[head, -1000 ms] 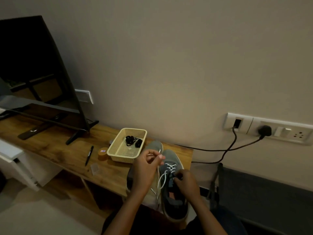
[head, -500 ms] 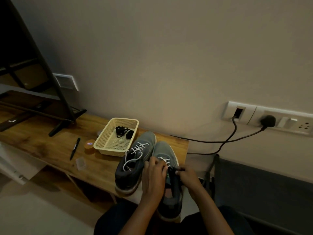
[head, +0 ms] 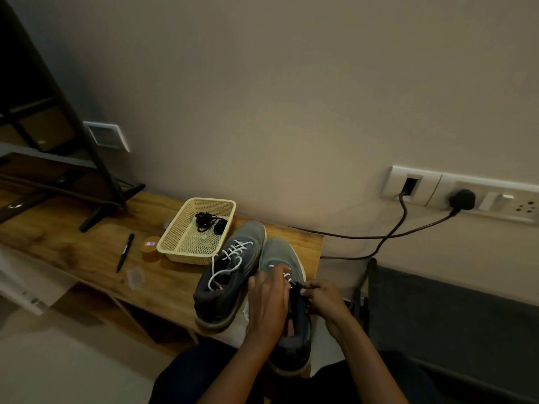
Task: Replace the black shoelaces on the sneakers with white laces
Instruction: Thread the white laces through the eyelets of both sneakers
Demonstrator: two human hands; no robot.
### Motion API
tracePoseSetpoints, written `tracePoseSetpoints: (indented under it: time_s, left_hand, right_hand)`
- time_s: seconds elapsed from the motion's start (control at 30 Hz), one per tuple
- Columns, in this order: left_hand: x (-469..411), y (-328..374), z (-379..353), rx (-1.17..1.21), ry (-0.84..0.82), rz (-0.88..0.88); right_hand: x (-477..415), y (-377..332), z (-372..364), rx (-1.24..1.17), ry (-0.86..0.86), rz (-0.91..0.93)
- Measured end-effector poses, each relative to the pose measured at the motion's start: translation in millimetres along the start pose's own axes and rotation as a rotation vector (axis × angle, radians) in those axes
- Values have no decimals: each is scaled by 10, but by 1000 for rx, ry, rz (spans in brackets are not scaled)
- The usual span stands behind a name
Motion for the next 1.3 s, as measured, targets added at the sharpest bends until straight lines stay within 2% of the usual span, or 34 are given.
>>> tracePoseSetpoints:
  time_s: [0.43,0.57,0.8,1.03,1.17,1.3]
  left_hand:
    - [21,-199,-119,91,-37,163]
    - [26,-229,-64,101,-11,204]
    - [29,-144,-33,-46,-22,99]
    - [47,-178,12,-10,24,191]
    - [69,-209,-32,-6,-31,209]
    - [53,-197,-2,4,-13,195]
  right_hand:
    - [110,-76,-26,-110,-15,-49]
    - [116,-137,-43,-66,-4,-14]
    - [122,-178,-43,-8,16,70]
    - [106,-206,-66,-40,17,101]
    - [55,-235,-92,12,5,124]
    - [9,-214,-108,72,15,118]
Point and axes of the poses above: each hand's wrist, its own x-axis away from the middle knuckle, its own z-axis out of the back of the hand, y = z × x, the point moved 10 cm from there along -x, towards the middle knuckle, and after that the axes turned 6 degrees about y, right-handed, at the moved point
